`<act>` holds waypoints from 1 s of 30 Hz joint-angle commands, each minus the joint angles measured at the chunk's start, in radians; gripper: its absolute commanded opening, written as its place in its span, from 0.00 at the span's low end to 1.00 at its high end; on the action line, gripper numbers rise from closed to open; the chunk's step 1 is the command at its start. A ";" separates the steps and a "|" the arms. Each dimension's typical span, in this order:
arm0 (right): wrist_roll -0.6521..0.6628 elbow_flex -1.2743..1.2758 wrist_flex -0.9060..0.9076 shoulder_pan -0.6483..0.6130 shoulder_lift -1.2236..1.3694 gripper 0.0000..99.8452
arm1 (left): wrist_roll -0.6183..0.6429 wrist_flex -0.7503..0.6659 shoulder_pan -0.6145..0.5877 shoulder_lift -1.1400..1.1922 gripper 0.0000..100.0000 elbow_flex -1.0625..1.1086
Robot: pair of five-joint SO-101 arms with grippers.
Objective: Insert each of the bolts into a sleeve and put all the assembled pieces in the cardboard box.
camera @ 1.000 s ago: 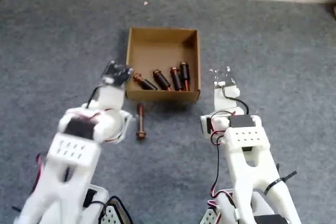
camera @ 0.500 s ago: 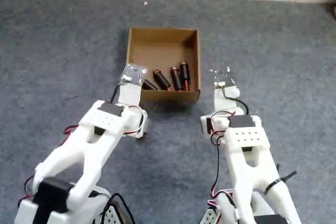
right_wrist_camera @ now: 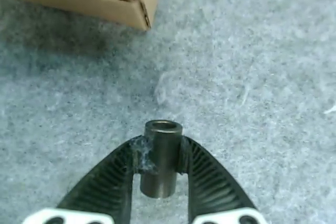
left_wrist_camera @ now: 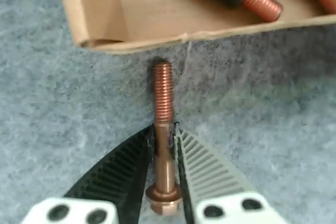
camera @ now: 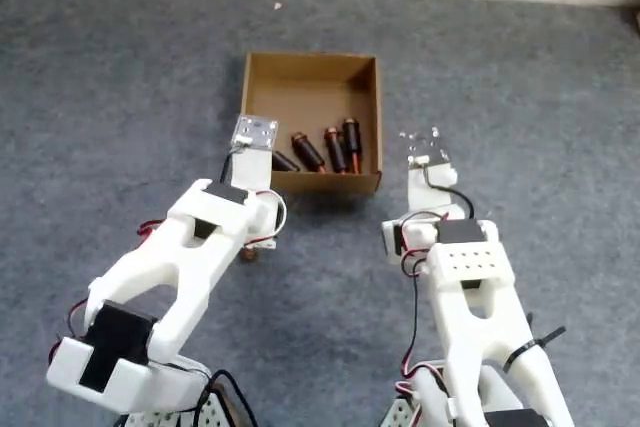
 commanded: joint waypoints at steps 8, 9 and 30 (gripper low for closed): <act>-0.008 -0.004 -0.022 0.013 -0.036 0.01 | 0.244 0.120 -0.074 -0.153 0.01 -0.050; -0.008 -0.004 -0.022 0.013 -0.036 0.01 | 0.272 0.147 -0.074 -0.191 0.01 -0.050; -0.005 -0.004 -0.022 0.013 -0.036 0.01 | 1.017 0.203 -0.110 -0.332 0.31 -0.013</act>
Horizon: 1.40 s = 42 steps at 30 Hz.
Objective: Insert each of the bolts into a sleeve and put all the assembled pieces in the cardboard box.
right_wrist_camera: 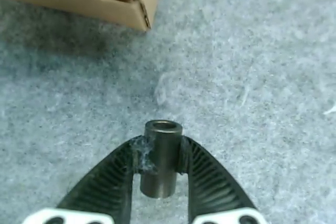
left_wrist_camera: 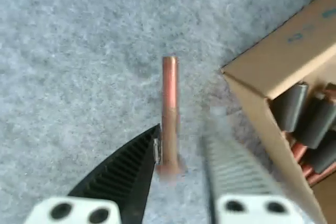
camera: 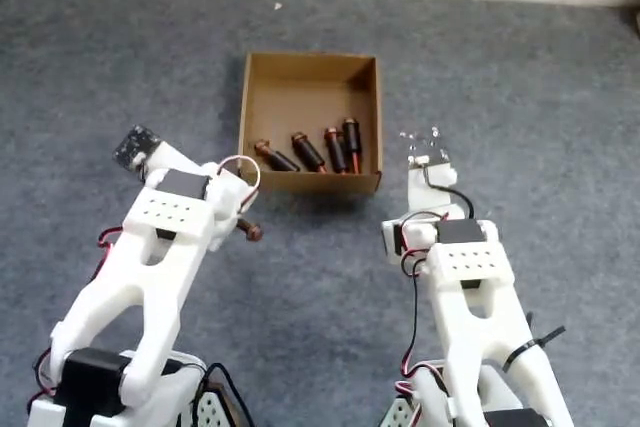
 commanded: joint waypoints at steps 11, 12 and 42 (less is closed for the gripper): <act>-0.005 -0.002 -0.019 0.015 -0.036 0.01 | -0.130 0.012 -0.010 -0.079 0.38 0.004; -0.005 -0.002 -0.019 0.021 -0.036 0.01 | -0.176 0.031 -0.010 -0.101 0.38 0.004; -0.003 -0.002 -0.022 0.050 -0.036 0.01 | -2.093 0.216 -0.085 0.007 0.24 -0.179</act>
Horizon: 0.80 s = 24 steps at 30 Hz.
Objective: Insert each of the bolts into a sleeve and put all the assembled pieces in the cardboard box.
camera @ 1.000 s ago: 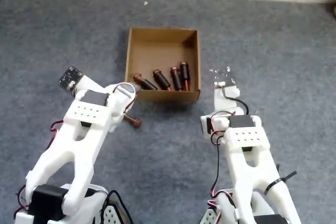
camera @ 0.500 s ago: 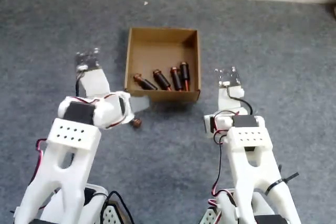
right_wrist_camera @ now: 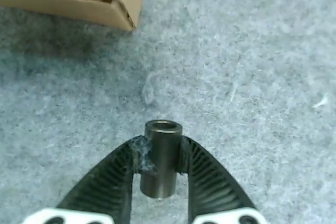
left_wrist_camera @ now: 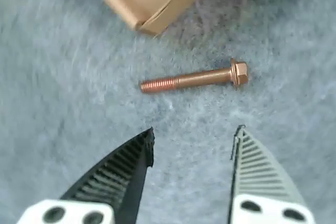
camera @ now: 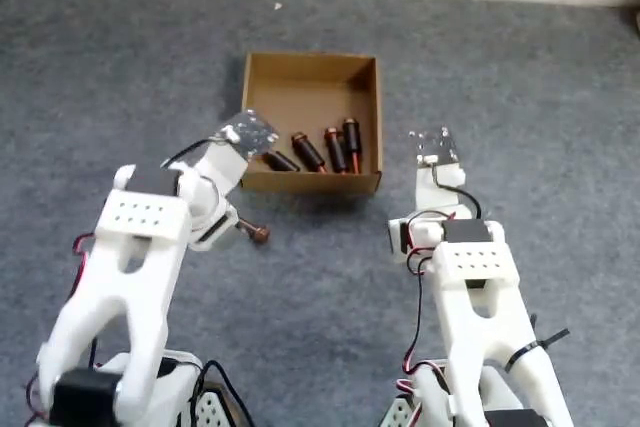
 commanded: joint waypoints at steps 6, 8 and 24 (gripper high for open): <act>-0.003 -0.002 -0.022 0.013 -0.036 0.01 | -0.410 0.158 0.064 0.260 0.24 -0.271; -0.003 -0.004 -0.022 0.013 -0.036 0.01 | -0.462 0.173 0.071 0.315 0.24 -0.318; -0.003 -0.004 -0.022 0.013 -0.044 0.01 | -0.560 0.170 0.114 0.797 0.23 -0.653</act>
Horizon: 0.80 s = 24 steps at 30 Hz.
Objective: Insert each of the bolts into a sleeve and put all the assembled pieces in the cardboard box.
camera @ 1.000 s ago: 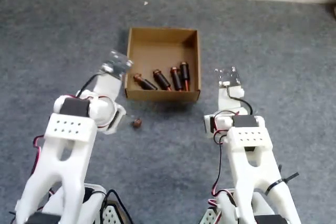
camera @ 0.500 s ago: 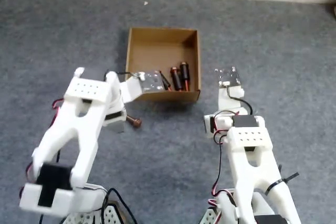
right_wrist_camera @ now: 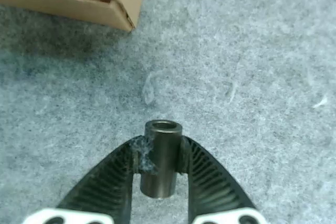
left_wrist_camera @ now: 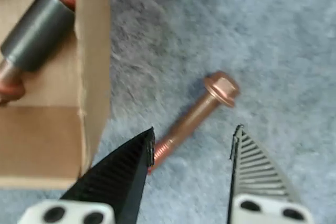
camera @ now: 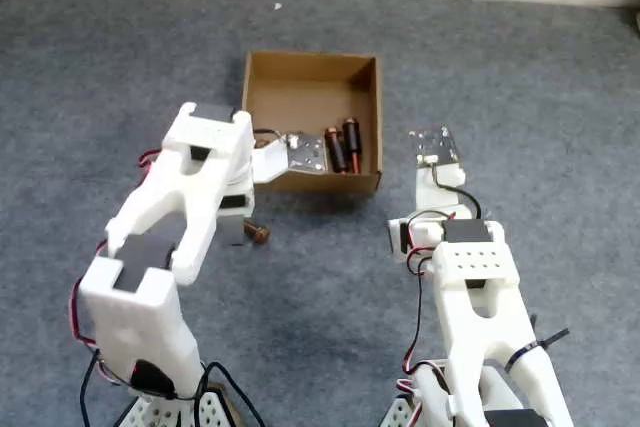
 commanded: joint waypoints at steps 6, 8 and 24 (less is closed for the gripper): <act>-0.003 -0.004 -0.022 0.013 -0.045 0.01 | -0.006 0.008 0.088 0.119 0.22 -0.088; -0.003 -0.004 -0.022 0.013 -0.045 0.01 | -0.006 0.008 0.105 0.119 0.17 -0.088; -0.002 -0.004 -0.022 0.013 -0.045 0.01 | 0.206 0.161 0.153 -0.056 0.01 -0.064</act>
